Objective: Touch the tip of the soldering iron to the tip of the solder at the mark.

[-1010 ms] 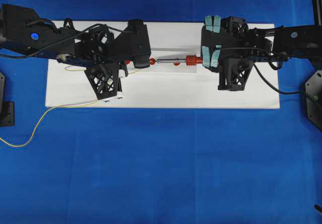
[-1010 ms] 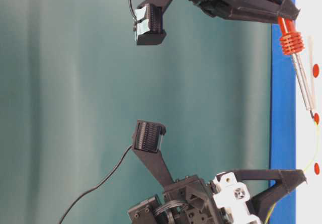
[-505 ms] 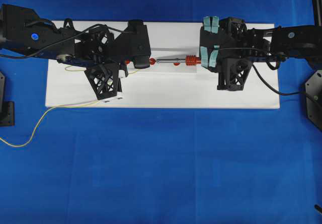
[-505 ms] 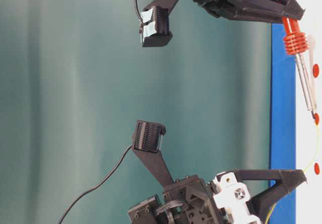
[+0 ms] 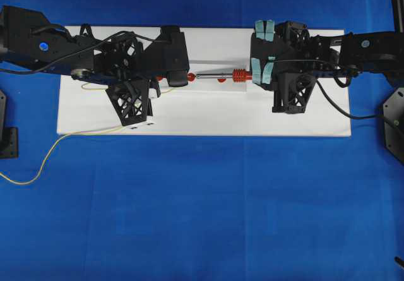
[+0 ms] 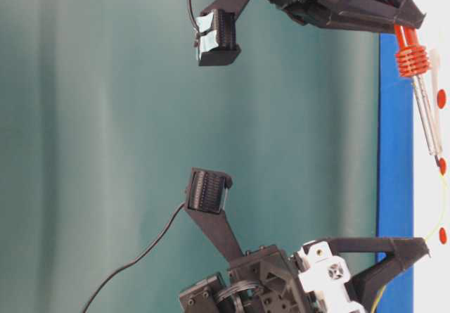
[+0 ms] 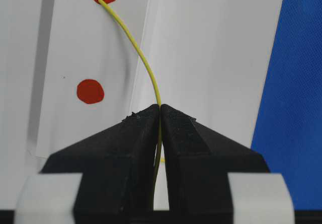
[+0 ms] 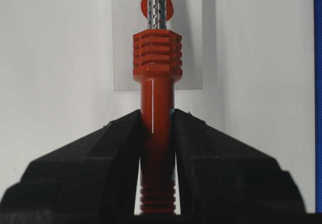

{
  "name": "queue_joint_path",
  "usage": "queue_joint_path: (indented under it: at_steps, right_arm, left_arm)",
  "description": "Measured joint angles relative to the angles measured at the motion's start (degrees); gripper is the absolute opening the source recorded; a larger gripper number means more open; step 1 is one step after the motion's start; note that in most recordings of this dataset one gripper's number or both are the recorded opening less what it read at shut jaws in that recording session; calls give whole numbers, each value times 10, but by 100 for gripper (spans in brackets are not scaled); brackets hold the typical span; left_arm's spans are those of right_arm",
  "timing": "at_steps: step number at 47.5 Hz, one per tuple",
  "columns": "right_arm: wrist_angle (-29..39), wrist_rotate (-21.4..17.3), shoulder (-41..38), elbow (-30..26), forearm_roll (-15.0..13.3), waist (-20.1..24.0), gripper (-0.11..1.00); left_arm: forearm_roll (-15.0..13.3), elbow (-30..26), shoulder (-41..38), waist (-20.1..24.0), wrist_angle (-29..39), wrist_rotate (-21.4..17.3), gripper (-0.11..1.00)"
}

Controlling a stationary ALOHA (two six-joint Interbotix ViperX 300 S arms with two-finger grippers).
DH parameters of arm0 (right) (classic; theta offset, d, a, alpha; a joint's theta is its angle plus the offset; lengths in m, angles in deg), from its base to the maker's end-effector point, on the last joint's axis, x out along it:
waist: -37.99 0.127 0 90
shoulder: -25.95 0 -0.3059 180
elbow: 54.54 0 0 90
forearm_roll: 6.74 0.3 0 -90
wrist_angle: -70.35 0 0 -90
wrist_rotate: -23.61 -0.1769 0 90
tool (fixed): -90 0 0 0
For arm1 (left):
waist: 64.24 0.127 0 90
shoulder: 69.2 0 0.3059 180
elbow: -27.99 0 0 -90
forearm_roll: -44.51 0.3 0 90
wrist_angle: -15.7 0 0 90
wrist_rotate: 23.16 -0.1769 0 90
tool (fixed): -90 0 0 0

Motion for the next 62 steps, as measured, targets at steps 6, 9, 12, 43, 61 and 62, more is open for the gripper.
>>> queue_joint_path:
  at_steps: [6,9,12,43,61,62]
  right_arm:
    - [0,0,0,-2,0,1,6]
    - [0,0,0,-2,0,0,6]
    - [0,0,0,-2,1,0,6]
    - [10,0,0,-3,1,0,6]
    - [10,0,0,-4,1,0,6]
    - [9,0,0,-4,0,0,6]
  left_arm:
    - [1,0,0,-1,1,0,1]
    - [1,0,0,-1,0,0,1]
    - [1,0,0,-1,1,0,1]
    - [0,-4,-3,-2,2,-7,1]
    - [1,-4,-3,-3,5,-7,1]
    - [0,-4,-3,-4,5,-7,1]
